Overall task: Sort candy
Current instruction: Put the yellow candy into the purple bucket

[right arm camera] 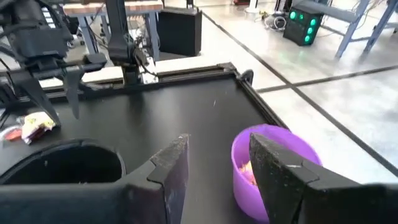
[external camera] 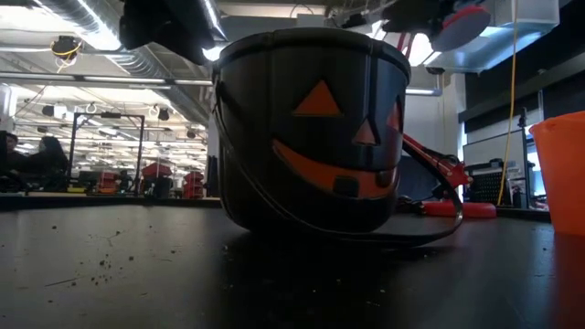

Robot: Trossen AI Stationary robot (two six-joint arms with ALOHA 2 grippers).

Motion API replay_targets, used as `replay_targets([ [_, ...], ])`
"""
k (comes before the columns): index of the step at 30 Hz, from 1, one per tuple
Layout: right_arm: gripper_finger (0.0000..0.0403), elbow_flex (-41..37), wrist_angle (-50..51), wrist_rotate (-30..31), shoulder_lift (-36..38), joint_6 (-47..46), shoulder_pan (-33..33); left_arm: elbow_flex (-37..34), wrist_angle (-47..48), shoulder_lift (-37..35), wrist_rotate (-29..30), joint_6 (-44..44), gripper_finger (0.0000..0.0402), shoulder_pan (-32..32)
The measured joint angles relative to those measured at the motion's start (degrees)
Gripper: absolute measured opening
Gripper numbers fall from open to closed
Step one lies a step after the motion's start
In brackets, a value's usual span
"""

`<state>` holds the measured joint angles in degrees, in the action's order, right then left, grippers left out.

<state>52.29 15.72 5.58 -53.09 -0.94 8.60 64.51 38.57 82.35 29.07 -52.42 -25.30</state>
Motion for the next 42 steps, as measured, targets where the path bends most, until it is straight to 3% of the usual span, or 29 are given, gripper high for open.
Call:
replay_targets([
  [5,0.0166,-2.7,2.1,0.0,3.0,-1.7,0.0,0.0,3.3,0.0,-7.0,-4.5,0.0117,-0.6],
  [11,0.0165,-5.9,1.6,0.6,4.6,-2.7,0.0,0.0,15.4,0.0,-16.2,-18.7,0.0117,-3.9],
  [15,0.0165,-7.1,0.2,1.4,4.7,-2.9,0.0,0.0,17.1,0.0,-20.9,-27.0,0.0117,-8.2],
  [25,0.0165,-8.2,-2.1,0.2,4.6,-2.9,0.0,0.0,16.9,1.9,-22.0,-45.6,0.0123,-21.2],
  [32,0.0165,-8.2,-2.6,-1.1,4.6,-2.9,0.0,0.0,16.9,7.2,-27.3,-50.9,0.0178,-25.4],
  [42,0.0165,-8.2,-2.7,-2.2,4.5,-3.9,0.0,-0.3,15.8,14.0,-31.5,-51.0,0.0237,-25.9],
])
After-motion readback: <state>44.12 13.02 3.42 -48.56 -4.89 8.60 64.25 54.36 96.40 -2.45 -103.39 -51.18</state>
